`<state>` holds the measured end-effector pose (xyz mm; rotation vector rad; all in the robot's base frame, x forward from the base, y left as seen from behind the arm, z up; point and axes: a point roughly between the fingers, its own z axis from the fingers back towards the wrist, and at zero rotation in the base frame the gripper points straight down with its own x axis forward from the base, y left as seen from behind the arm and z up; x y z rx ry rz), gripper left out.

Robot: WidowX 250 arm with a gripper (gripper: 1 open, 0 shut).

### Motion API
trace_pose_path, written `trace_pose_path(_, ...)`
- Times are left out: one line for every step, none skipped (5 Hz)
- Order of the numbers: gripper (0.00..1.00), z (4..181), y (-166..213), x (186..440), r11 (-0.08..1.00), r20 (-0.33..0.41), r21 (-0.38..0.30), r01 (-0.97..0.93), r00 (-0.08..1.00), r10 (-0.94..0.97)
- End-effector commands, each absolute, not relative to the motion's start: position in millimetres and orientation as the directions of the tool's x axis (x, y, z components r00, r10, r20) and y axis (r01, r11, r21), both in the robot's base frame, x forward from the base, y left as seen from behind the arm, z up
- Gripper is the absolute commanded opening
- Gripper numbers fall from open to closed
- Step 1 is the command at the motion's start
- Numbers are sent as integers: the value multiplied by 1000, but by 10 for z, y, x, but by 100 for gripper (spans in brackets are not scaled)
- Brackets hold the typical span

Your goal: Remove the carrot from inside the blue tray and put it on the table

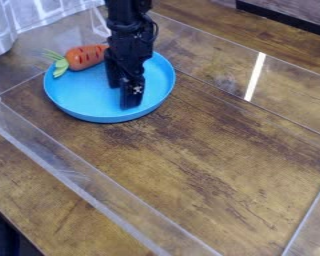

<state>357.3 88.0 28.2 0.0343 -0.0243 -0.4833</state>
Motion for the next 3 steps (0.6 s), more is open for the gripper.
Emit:
trace_pose_path(100,520,755,3655,869,76,84,487,867,-493)
trace_pose_path(100,508,693,3659,864,85,83,497,860,-503)
trace_pose_path(100,467,664,3676,859,90,83,505,855,-511)
